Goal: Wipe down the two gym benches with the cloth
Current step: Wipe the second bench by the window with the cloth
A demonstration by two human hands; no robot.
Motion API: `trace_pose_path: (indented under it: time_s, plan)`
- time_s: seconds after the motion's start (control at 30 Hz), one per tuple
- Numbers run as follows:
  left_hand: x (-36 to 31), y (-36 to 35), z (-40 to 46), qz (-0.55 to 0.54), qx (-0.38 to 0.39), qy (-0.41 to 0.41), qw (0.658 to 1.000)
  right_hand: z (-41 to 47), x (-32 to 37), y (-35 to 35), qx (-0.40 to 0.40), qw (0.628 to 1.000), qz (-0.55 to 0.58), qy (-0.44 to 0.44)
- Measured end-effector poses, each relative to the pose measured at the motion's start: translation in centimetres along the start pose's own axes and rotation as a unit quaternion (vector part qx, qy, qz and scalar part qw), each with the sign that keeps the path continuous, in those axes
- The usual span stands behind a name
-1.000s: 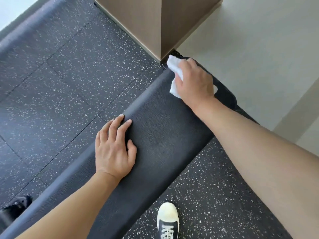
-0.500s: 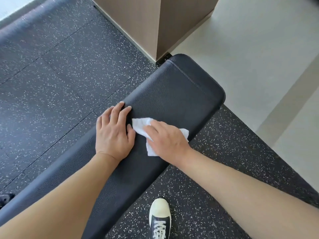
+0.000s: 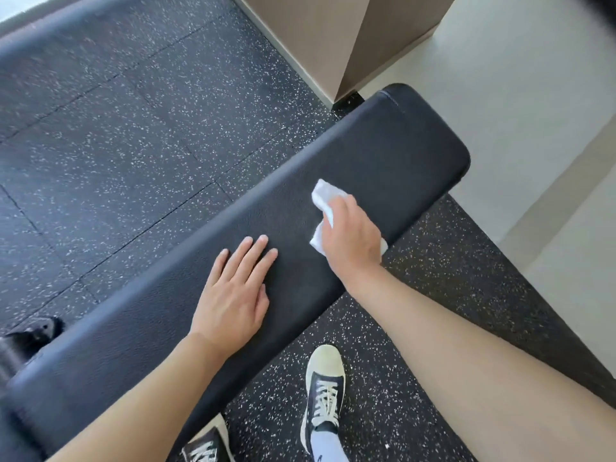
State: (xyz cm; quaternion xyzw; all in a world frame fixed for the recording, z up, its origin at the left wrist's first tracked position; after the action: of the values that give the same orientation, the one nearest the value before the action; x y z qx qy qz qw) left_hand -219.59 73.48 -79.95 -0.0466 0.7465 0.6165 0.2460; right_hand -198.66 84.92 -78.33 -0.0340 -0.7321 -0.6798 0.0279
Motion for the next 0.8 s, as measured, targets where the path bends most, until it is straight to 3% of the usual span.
trace_pose_path:
  time_s: [0.13,0.27,0.47,0.8]
  plan:
    - [3.6,1.1,-8.2,-0.014,0.006,0.028,0.999,-8.2,9.2,-1.2,-0.061,0.989,0.017,0.134]
    - [4.9,3.5,-13.7,-0.029,0.045,0.075,0.996,-15.3,15.3,-1.9,0.027,0.975,0.049,0.215]
    - [5.0,8.7,-16.5,-0.071,0.089,0.200,0.973,-17.0,18.0,1.0,0.227,0.958,0.076,0.157]
    - [4.1,18.8,-20.2,-0.086,0.051,0.253,0.962,-17.4,17.9,13.1,0.191,0.971,0.093,0.111]
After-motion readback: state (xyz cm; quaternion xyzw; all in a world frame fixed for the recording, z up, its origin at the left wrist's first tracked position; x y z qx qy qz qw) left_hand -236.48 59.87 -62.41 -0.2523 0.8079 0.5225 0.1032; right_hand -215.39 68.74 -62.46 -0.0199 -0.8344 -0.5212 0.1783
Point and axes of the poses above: each hand's wrist, its own z-axis towards the middle knuckle, its own y-axis out of the back of the hand, x = y × z, the point moved 3 cm from there along z, towards the middle knuckle, and after that the axes turned 7 degrees about -z, right-handed, at the moved point
